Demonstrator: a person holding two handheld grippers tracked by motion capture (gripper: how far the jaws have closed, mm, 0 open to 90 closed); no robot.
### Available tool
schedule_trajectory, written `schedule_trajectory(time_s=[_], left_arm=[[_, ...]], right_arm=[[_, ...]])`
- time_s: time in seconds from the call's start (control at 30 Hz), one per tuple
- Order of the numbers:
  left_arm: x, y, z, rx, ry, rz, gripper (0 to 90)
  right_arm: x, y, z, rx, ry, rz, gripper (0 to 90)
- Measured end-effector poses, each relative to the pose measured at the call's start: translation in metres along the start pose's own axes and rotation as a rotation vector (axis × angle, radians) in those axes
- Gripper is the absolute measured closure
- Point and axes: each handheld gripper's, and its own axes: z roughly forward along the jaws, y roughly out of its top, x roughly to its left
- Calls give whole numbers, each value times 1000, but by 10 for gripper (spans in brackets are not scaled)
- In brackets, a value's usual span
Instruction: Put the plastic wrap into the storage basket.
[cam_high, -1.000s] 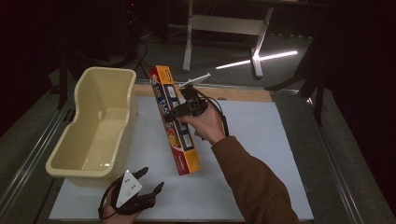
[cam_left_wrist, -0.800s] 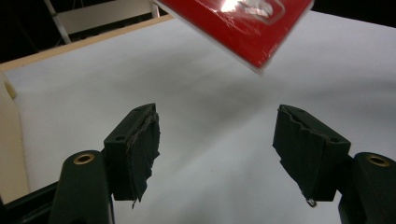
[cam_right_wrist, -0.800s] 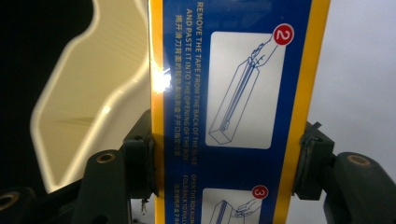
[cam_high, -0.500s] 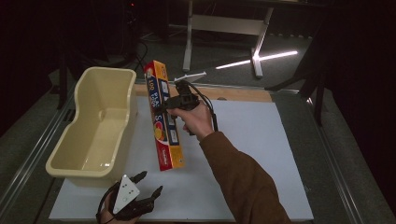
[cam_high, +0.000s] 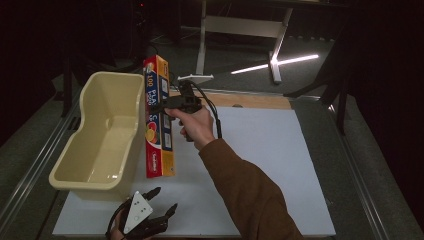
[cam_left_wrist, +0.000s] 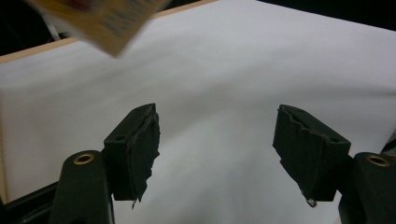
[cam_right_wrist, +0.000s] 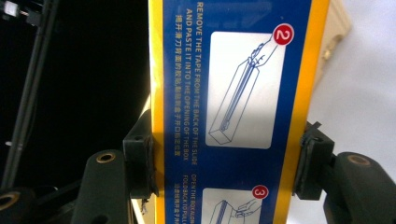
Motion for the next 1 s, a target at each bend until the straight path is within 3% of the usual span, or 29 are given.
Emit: schedule_trajectory(time_s=[0.2, 0.77, 1.0], left_arm=[[-1, 0, 1, -1, -6, -2, 312], [2, -1, -2, -14, -7, -15, 312], [3, -1, -2, -16, -6, -22, 312]], right_arm=[[8, 3, 9, -12, 41, 21, 391], [37, 6, 42, -36, 84, 13, 391], [39, 8, 58, -41, 121, 65, 391]])
